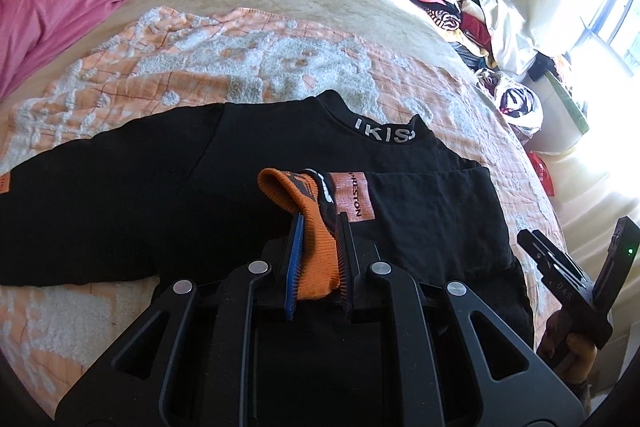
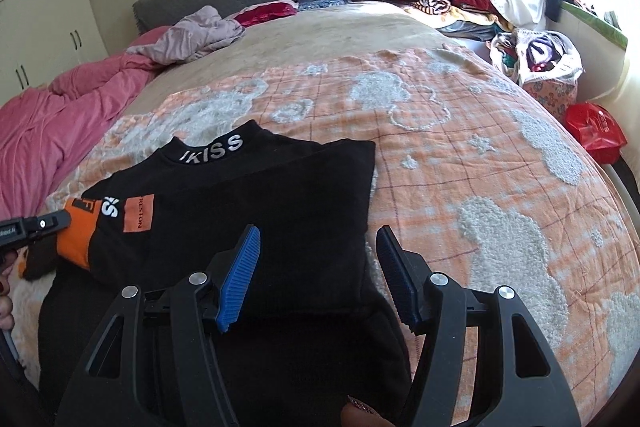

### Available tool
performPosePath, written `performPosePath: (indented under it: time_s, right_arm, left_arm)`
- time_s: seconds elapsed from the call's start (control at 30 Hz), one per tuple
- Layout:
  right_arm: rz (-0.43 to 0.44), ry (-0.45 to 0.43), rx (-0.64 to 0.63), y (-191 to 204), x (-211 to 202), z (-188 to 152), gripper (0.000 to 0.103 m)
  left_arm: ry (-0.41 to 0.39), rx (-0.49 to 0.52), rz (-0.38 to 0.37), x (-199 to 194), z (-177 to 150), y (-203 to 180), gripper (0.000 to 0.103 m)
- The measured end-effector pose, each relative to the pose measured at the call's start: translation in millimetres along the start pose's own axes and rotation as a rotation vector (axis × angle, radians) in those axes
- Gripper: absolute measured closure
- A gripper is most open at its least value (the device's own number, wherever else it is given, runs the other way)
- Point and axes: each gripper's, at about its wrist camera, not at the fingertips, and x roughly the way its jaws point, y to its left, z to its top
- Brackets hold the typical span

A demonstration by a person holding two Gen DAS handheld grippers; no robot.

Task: Fold small clothes
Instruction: 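Lay the cuff onto the shirt body with the left tool and open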

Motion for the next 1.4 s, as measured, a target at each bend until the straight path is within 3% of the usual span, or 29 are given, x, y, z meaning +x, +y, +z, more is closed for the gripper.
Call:
performPosePath:
  time_s: [0.2, 0.27, 0.33, 0.57, 0.73, 0.8, 0.87, 1.4]
  right_arm:
    - [0.035, 0.021, -0.090, 25.1, 4.9, -4.5, 0.044]
    - [0.045, 0.027, -0.104, 30.0, 6.8, -6.0, 0.044]
    - [0.044, 0.033, -0.119, 33.9, 8.9, -7.7, 0.044]
    - [0.054, 0.035, -0.137, 38.9, 11.3, -9.5, 0.044]
    - [0.028, 0.075, -0.129, 35.2, 19.5, -11.4, 0.044]
    - [-0.019, 0.163, -0.114, 28.2, 34.9, -15.8, 0.044]
    - [-0.007, 0.218, -0.079, 18.8, 48.1, -22.8, 0.044]
    - [0.070, 0.164, -0.038, 16.2, 22.1, -22.1, 0.044]
  left_arm:
    - [-0.045, 0.023, -0.015, -11.5, 3.3, -12.1, 0.094]
    - [-0.012, 0.043, -0.020, -2.0, 3.3, -17.9, 0.094]
    - [0.031, 0.073, -0.011, 12.3, 0.7, -23.0, 0.086]
    - [0.177, 0.143, 0.079, 63.4, -31.2, -20.5, 0.084]
    - [0.150, 0.164, 0.093, 57.4, -39.6, -16.4, 0.084]
    - [0.151, 0.151, 0.084, 56.1, -39.9, -12.7, 0.084]
    - [0.154, 0.135, 0.076, 55.3, -38.9, -9.3, 0.084]
    - [0.133, 0.098, 0.063, 41.0, -41.8, -10.2, 0.081]
